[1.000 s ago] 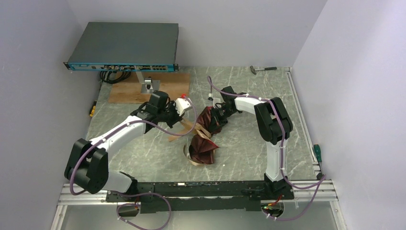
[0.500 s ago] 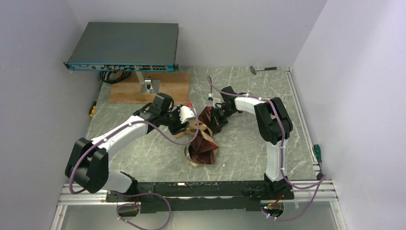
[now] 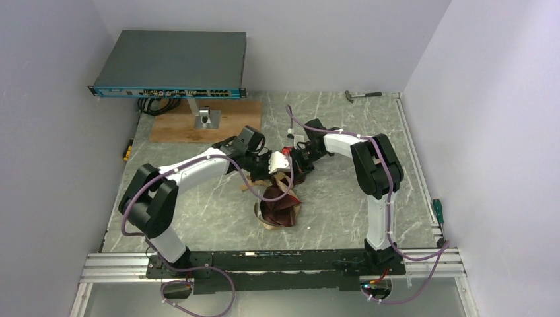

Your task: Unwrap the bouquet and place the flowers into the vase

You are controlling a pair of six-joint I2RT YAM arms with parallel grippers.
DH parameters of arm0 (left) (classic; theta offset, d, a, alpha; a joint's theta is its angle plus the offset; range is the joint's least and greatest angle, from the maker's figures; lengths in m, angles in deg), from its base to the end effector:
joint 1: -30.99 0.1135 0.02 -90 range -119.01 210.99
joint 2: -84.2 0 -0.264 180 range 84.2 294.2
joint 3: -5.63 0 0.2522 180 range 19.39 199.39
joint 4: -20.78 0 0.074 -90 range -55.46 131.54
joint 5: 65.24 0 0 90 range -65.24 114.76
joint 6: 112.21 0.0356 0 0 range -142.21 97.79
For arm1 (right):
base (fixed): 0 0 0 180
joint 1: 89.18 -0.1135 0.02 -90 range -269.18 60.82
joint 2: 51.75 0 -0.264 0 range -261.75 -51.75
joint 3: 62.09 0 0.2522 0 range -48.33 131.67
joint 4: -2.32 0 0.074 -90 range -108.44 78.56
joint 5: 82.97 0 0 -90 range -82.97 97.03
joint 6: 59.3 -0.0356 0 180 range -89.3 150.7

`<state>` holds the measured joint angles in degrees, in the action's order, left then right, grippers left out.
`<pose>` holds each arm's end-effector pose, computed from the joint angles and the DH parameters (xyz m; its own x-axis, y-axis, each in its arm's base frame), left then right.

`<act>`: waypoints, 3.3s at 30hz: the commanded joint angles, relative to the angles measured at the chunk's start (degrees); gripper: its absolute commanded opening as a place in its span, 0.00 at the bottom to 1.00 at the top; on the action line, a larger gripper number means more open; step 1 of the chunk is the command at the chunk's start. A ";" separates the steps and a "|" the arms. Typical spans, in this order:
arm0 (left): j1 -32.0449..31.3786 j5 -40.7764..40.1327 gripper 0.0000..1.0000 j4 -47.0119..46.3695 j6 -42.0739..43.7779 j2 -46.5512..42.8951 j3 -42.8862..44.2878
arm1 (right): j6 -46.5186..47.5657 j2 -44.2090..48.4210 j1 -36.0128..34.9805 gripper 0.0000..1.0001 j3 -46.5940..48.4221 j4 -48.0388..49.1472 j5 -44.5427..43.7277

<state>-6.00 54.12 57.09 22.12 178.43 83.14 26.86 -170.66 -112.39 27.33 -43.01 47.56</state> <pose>0.2644 -0.2210 0.2203 0.0745 0.7064 -0.7039 0.9895 0.0352 0.1400 0.3526 0.1764 0.1229 -0.9155 -0.3372 -0.2193 -0.3955 0.6555 0.6433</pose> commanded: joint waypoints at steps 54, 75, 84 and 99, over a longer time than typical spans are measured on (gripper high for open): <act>22.89 -3.55 0.00 2.95 -21.70 -13.89 -5.67 | 4.64 -5.50 0.00 0.00 -3.38 1.42 -16.81; 53.34 -6.20 0.00 10.91 -34.99 -18.45 0.84 | 4.77 -5.24 0.00 0.00 -3.41 0.90 -18.44; 53.34 -4.58 0.00 13.35 -32.32 -16.89 18.40 | 4.30 -5.98 0.00 0.00 -2.62 0.63 -19.08; 53.85 -10.49 0.00 15.46 -32.70 -5.93 57.41 | 4.10 -5.66 -0.09 0.00 -3.15 0.81 -19.63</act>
<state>47.33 46.65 72.95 -10.70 170.28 131.99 26.40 -170.66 -112.49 27.37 -43.10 47.06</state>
